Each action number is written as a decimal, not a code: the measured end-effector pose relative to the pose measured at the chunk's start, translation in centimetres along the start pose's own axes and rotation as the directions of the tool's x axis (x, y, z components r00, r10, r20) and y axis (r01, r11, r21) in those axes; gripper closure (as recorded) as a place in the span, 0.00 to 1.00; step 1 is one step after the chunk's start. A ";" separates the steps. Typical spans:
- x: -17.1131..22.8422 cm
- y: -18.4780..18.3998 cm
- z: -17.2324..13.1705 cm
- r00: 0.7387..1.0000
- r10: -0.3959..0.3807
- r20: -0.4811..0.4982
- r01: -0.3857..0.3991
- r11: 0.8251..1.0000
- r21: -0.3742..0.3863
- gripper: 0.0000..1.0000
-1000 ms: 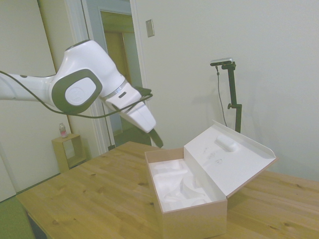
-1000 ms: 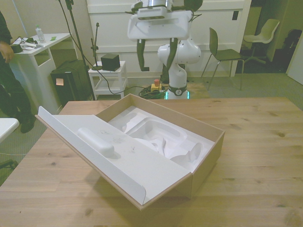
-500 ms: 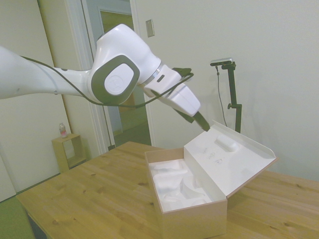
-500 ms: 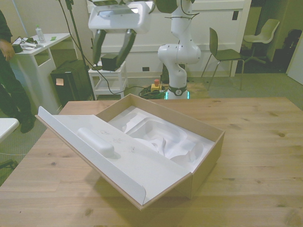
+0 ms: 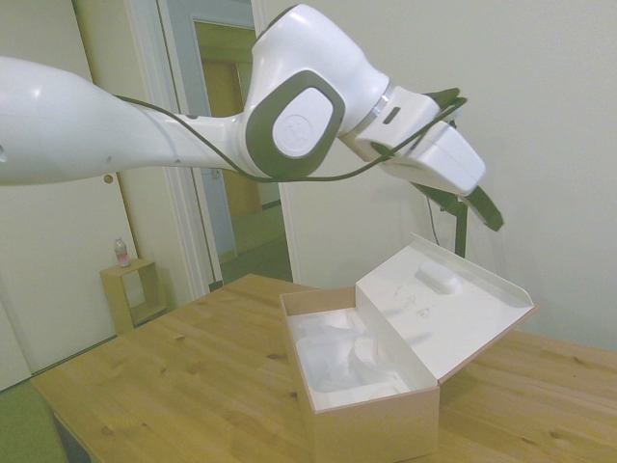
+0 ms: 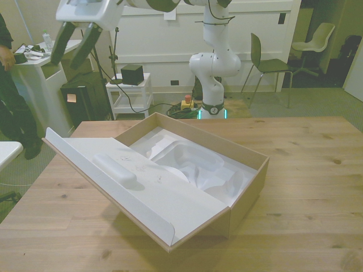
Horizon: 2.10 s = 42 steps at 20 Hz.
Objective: Close the box
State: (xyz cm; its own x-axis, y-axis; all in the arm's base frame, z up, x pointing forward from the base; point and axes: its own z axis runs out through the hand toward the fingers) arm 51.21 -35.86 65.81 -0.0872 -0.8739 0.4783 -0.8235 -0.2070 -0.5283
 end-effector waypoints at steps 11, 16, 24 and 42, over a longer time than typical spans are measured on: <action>6.2 -1.0 7.1 0.997 -0.005 -0.076 0.003 1.000 -0.031 0.00; 6.2 -1.7 10.3 0.997 -0.028 -0.075 0.023 0.998 -0.067 0.00; 3.8 -3.9 14.6 0.998 -0.061 -0.028 0.057 0.992 -0.113 0.00; -8.0 -6.1 22.3 0.968 -0.007 0.250 0.038 0.992 -0.119 0.00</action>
State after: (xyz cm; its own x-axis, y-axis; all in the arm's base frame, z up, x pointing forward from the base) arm 69.45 -37.36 49.56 0.0612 -0.9545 0.2918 -0.8872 -0.1859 -0.4222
